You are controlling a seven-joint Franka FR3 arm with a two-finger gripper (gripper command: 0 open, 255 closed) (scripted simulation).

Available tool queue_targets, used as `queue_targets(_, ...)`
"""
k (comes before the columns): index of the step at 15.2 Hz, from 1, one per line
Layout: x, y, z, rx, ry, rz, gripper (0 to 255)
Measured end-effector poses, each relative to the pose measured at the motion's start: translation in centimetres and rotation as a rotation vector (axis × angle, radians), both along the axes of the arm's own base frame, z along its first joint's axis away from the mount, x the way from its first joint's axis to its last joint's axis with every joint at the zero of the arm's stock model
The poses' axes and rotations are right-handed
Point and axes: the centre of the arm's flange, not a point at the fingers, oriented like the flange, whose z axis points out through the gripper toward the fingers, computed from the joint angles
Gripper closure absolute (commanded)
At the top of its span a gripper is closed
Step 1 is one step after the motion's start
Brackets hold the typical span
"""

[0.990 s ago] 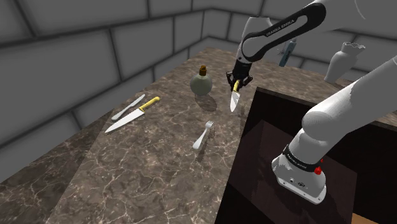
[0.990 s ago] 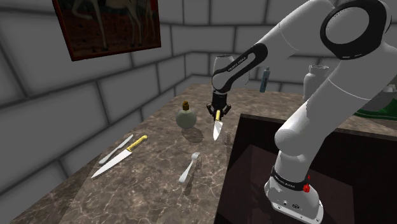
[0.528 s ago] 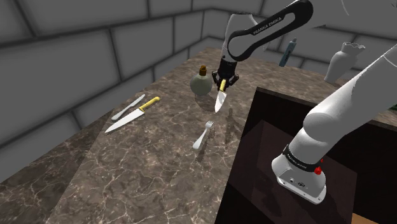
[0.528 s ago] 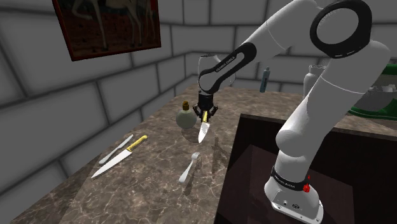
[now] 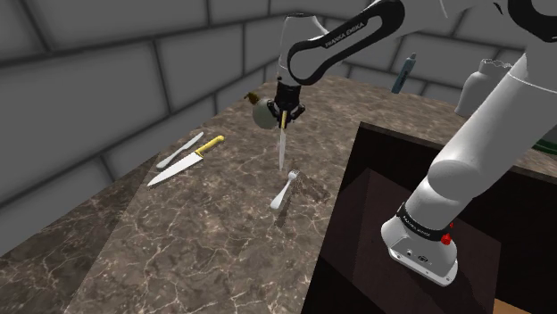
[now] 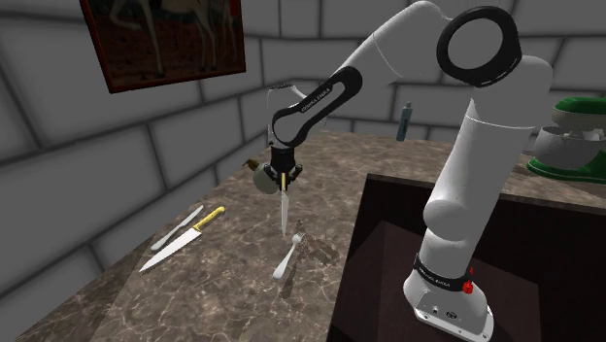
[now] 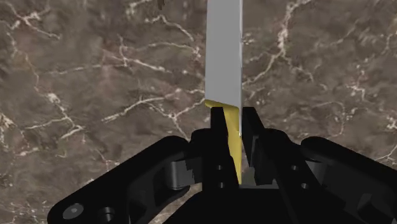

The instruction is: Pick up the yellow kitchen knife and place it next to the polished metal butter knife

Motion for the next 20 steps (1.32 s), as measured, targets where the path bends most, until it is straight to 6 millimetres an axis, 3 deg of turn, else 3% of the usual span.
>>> queue_targets(12, 8.1, 12.7, 0.3, 0.001, 0.0, 0.0, 255)
queue_targets(20, 8.8, 13.6, -3.5, 0.0, 0.0, -0.001, 255)
